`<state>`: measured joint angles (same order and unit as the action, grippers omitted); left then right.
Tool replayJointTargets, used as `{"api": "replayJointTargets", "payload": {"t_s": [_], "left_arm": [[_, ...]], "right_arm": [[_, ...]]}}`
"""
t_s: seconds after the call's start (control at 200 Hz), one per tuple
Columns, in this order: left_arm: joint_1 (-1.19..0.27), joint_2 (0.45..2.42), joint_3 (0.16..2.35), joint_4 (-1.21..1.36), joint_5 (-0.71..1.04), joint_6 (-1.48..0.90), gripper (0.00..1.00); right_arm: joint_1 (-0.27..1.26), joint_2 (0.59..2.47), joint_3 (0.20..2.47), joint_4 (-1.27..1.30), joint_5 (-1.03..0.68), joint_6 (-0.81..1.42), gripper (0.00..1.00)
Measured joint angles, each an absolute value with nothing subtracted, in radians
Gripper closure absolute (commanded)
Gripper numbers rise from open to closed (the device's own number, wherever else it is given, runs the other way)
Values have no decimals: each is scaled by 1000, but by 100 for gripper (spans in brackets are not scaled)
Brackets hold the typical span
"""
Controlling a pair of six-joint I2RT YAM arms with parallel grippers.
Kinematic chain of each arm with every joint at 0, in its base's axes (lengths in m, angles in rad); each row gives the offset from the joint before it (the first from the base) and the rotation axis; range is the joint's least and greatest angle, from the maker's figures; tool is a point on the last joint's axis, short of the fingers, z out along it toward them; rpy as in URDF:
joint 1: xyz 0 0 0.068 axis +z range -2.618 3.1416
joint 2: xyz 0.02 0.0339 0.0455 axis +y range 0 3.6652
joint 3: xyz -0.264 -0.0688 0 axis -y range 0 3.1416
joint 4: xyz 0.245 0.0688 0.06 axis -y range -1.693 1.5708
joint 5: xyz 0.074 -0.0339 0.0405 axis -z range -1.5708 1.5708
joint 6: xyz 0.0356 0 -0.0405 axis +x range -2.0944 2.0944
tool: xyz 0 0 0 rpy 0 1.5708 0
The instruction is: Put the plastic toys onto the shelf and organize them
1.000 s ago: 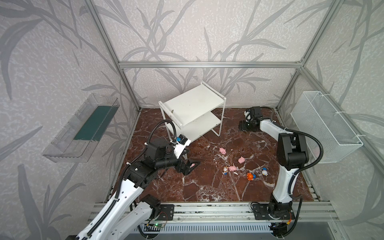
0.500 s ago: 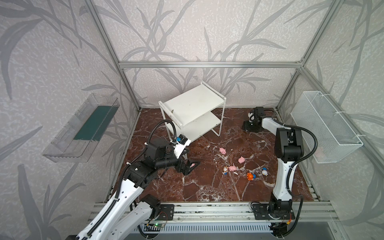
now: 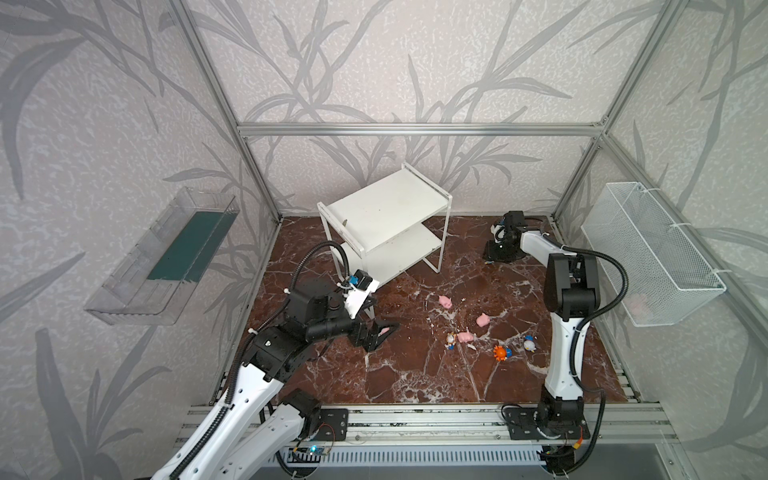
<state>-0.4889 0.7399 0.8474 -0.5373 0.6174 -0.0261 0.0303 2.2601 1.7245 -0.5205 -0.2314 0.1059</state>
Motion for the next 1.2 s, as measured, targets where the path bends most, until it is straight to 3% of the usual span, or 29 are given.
{"api": "replayJointTargets", "payload": {"t_s": [0.09, 0.28, 0.45, 0.605, 0.76, 0.99, 1.2], "left_arm": [[-489, 738, 846, -537, 617, -27, 1], [-489, 733, 839, -533, 617, -27, 1], [-489, 728, 835, -529, 618, -27, 1], [-489, 733, 835, -526, 620, -27, 1], [-489, 757, 835, -522, 630, -27, 1], [-489, 804, 835, -522, 649, -28, 1], [-489, 804, 835, -521, 656, -30, 1]], "right_arm": [[41, 2255, 1718, -523, -221, 94, 53], [58, 2254, 1715, -532, -220, 66, 69], [79, 2202, 1631, -516, -237, 36, 73], [99, 2075, 1449, -470, -283, -12, 73], [145, 1826, 1190, -387, -331, -81, 73], [379, 1488, 922, -232, -301, -172, 73], [672, 1436, 807, -207, -108, -204, 73]]}}
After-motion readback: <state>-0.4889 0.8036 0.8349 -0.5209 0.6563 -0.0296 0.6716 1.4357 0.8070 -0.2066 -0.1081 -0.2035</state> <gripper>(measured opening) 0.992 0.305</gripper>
